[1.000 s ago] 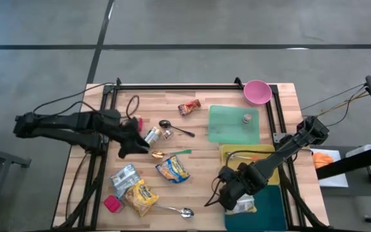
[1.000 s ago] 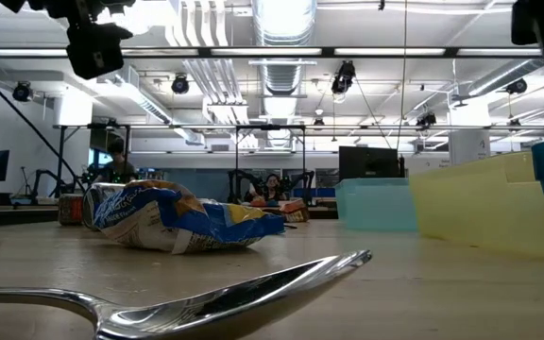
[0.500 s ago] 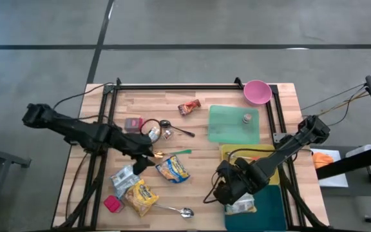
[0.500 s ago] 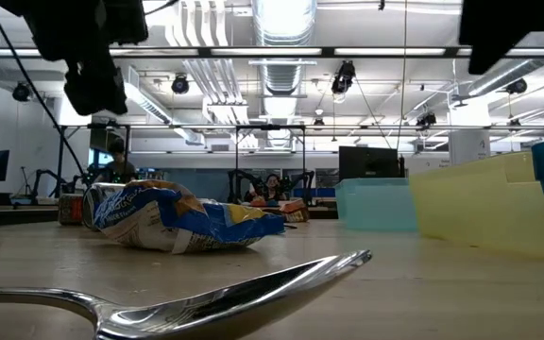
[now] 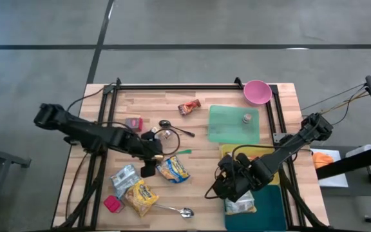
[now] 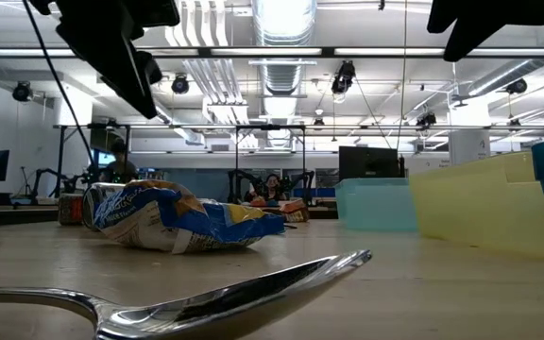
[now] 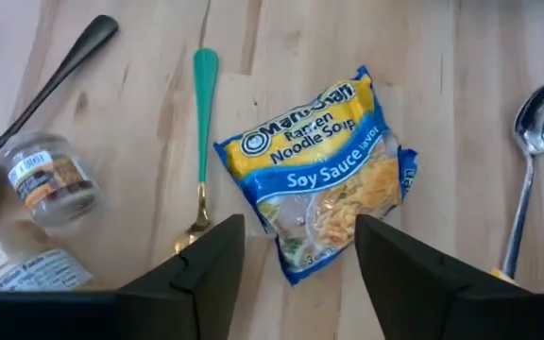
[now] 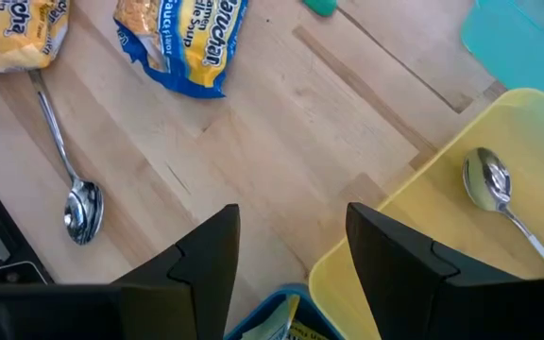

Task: Pick & Place Food Item
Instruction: Put the blue noodle pack into the blue bin

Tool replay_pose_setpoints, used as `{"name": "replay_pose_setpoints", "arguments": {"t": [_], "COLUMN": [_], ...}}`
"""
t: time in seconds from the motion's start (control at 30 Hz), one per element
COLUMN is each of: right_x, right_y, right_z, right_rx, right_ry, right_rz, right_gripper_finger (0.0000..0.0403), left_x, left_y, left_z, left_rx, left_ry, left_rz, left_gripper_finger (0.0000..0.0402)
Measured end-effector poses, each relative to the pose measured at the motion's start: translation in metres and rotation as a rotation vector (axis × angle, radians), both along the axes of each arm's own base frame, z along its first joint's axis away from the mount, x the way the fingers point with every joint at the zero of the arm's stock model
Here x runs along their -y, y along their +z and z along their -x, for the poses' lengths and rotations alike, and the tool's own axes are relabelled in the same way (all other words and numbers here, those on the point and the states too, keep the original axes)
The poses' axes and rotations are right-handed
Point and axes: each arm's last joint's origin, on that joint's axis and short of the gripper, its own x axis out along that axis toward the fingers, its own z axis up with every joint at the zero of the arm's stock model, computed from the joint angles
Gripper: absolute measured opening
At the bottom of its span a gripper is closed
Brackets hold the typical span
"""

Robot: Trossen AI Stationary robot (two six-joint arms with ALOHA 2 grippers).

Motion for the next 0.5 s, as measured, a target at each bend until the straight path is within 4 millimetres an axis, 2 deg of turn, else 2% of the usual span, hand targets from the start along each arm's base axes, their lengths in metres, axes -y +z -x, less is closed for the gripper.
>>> {"name": "replay_pose_setpoints", "arguments": {"t": [0.3, 0.5], "right_x": [0.001, 0.002], "right_y": [-0.001, -0.003], "right_z": [0.001, 0.001], "right_rx": [-0.008, -0.007], "right_ry": [0.001, 0.003], "right_rz": [0.015, 0.038], "right_gripper_finger": [0.0191, 0.0191], "left_x": [0.018, 0.036], "left_y": [-0.007, -0.024], "left_z": [-0.004, 0.0], "left_rx": [0.027, -0.028], "left_ry": [-0.239, -0.434], "left_rz": [-0.104, -0.189], "left_gripper_finger": [0.0192, 0.0195]}}
